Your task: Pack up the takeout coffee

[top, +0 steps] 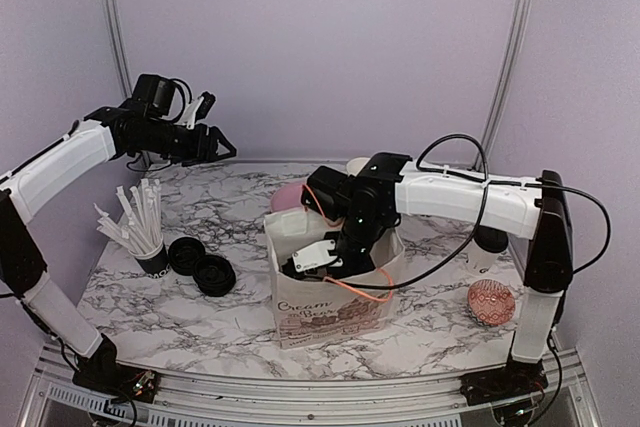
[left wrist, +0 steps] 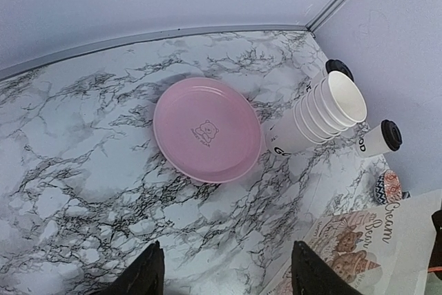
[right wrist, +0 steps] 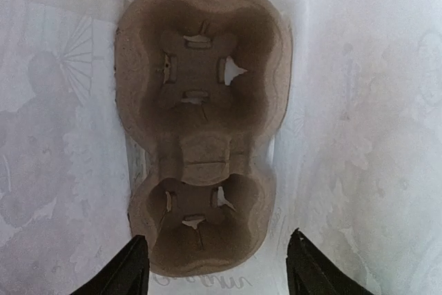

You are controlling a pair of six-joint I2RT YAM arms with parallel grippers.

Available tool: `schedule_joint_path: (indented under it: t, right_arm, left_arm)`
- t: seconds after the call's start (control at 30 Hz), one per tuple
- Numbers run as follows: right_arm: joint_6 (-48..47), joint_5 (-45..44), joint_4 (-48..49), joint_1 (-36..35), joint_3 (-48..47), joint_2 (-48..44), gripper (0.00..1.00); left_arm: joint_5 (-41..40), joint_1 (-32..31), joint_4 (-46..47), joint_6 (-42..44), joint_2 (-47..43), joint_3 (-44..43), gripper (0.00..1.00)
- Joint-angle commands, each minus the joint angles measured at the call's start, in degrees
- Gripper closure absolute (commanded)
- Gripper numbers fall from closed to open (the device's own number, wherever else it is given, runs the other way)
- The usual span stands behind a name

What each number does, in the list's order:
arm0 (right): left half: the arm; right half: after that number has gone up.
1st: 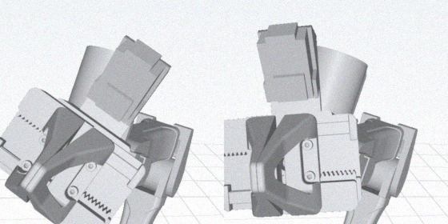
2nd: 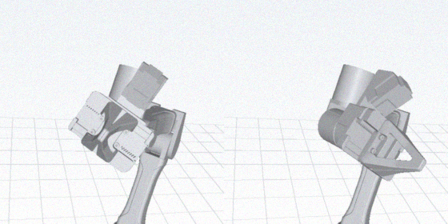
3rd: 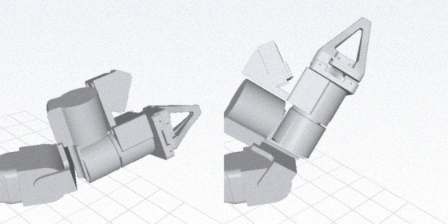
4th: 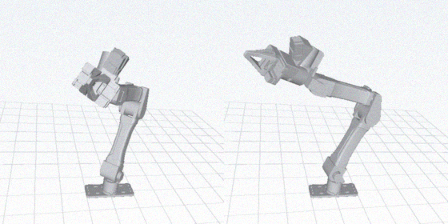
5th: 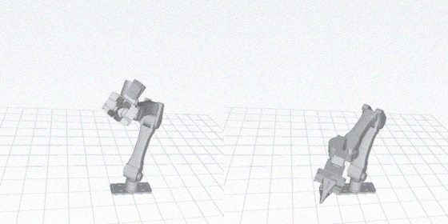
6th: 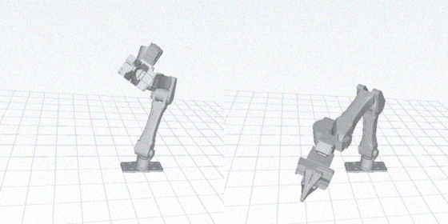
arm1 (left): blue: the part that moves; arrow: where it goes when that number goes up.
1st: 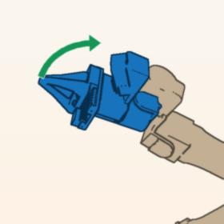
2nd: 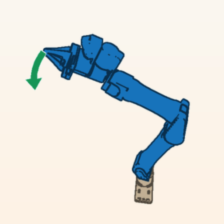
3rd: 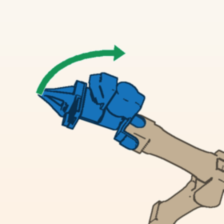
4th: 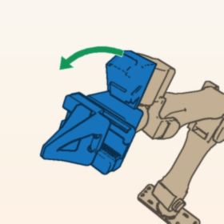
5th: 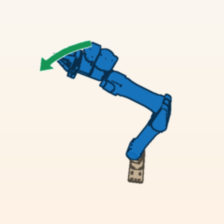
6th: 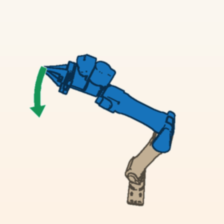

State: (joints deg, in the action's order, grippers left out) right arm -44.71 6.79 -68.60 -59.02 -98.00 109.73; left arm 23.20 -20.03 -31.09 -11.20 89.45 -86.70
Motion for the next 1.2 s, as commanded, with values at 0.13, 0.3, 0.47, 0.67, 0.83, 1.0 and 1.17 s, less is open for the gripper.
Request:
schedule_joint_path:
  t: [0.13, 0.3, 0.47, 0.67, 0.83, 1.0, 1.17]
  right_arm:
    - [-3.1, 9.1, -4.5, -0.6, -6.5, -7.6, 0.3]
    - [-4.3, 9.7, -5.3, -0.5, -8.5, -11.0, 0.3]
    - [-5.8, 13.2, -4.0, 1.1, -10.4, -13.5, 0.3]
    - [-6.2, 14.6, -3.9, 2.4, -10.4, -11.6, 0.31]
    - [-6.5, 15.6, -2.3, 4.0, -11.2, -12.6, 0.32]
    - [-6.4, 17.2, -1.9, 5.8, -14.3, -14.2, 0.32]
    - [-6.6, 17.3, -0.7, 6.8, -12.1, -16.1, 0.33]
  left_arm:
    - [3.5, 0.3, 2.2, 0.6, -2.9, 0.8, 0.38]
    - [8.2, -1.1, 3.5, 3.5, -4.9, 0.8, 0.39]
    - [12.6, -8.2, 4.6, 10.7, -8.2, 1.3, 0.38]
    - [10.4, -13.7, 4.8, 12.8, -8.1, 0.1, 0.36]
    - [5.3, -16.4, 5.9, 12.4, -5.8, -2.2, 0.36]
    - [3.5, -20.3, 9.5, 12.1, -3.1, -4.9, 0.36]
    - [3.2, -24.0, 9.6, 12.8, 2.5, -10.9, 0.35]
